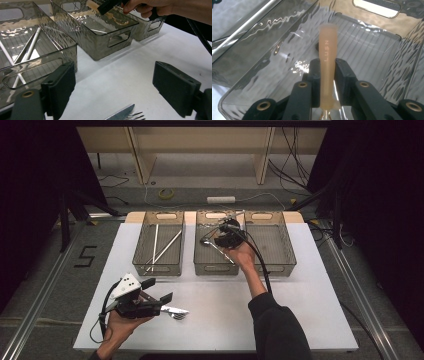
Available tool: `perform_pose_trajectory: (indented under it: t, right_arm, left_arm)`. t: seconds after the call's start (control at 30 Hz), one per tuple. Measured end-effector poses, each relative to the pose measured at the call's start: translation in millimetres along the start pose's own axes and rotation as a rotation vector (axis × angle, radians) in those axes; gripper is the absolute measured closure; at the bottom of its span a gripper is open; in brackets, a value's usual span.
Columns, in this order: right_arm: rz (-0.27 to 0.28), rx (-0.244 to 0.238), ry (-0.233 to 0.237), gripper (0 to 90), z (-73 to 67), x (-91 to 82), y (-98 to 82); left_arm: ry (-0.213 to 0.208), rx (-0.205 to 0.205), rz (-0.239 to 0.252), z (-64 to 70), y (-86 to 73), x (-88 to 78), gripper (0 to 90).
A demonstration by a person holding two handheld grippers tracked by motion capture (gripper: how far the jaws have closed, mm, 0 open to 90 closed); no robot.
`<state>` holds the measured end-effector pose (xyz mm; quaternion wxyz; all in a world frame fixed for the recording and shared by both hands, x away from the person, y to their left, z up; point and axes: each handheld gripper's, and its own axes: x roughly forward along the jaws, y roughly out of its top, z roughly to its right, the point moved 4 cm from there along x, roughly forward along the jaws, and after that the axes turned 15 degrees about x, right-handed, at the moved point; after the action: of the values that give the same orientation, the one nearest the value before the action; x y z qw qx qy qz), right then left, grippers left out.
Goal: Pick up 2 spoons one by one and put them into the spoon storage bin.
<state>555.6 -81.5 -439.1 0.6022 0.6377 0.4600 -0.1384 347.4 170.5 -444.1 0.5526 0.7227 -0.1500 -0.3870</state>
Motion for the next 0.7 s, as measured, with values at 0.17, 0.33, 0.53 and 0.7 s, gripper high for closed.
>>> perform_pose_trajectory:
  t: [0.17, 0.33, 0.53, 0.7]
  right_arm:
    - [-0.007, -0.005, -0.002, 76.5, -0.5, 2.7, -1.5]
    - [-0.019, -0.01, -0.007, 76.3, -2.1, 5.9, -3.0]
    - [-0.041, 0.006, 0.03, 69.9, -3.5, 8.2, -4.5]
    - [-0.032, 0.015, 0.054, 63.0, -4.3, 2.4, -3.4]
  left_arm:
    - [0.0, 0.0, 0.0, 0.1, 0.0, 0.1, 17.9]
    - [0.0, 0.0, 0.0, 0.0, 0.0, -0.1, 17.9]
    - [0.005, -0.001, -0.001, -1.2, -0.1, -0.7, 17.9]
    - [0.022, -0.016, -0.003, -8.5, -1.6, -3.2, 18.0]
